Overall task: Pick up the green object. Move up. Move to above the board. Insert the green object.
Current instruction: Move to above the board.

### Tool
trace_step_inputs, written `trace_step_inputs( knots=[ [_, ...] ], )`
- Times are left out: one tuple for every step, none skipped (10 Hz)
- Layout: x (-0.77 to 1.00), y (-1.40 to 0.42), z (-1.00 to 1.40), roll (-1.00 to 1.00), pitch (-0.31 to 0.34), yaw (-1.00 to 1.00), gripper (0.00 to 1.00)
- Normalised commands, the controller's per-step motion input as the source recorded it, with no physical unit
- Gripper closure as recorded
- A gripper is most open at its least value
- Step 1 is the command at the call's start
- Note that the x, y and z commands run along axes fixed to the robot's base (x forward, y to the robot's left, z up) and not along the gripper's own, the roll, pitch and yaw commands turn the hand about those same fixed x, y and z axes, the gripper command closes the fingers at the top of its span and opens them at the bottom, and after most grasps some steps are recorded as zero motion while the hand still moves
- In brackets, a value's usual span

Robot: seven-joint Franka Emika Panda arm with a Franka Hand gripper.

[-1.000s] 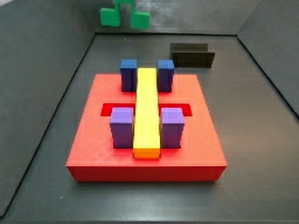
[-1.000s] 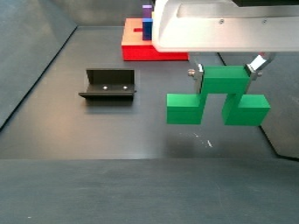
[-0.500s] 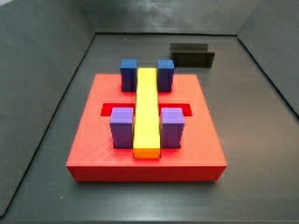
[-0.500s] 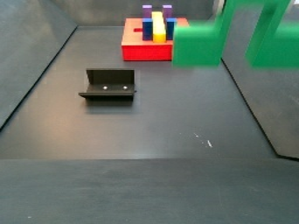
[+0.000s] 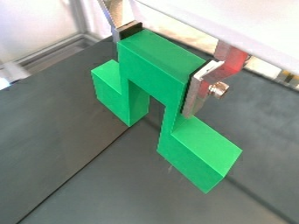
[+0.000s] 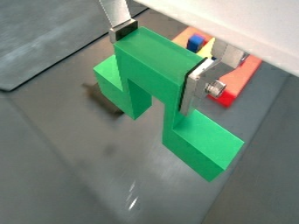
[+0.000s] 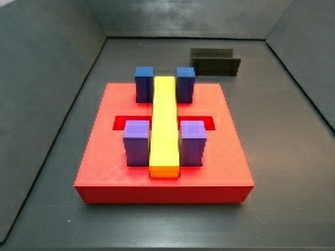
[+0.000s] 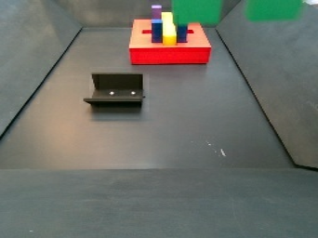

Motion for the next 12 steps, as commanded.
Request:
trace_step_inputs(
  knots=[
    [0.23, -1.4, 0.13, -0.05, 0.011, 0.08, 1.0],
    [0.22, -1.4, 0.13, -0.03, 0.012, 0.05, 1.0],
    [0.23, -1.4, 0.13, 0.02, 0.017, 0.03, 1.0],
    [0.23, -1.4, 0.14, -0.03, 0.024, 0.02, 1.0],
    [0.23, -1.4, 0.14, 0.0, 0.041, 0.01, 1.0],
    [0.24, -1.4, 0.15, 0.01, 0.066, 0.01, 1.0],
    [0.27, -1.4, 0.15, -0.01, 0.102, 0.01, 1.0],
    [0.29, -1.4, 0.15, 0.01, 0.124, 0.01, 1.0],
    [0.3, -1.4, 0.16, 0.01, 0.139, 0.01, 1.0],
    [0.34, -1.4, 0.17, 0.0, 0.158, 0.01, 1.0],
    [0.23, -0.86, 0.11, 0.02, 0.154, 0.01, 1.0],
    [0.17, -0.47, 0.08, 0.03, 0.143, 0.0, 1.0]
  ],
)
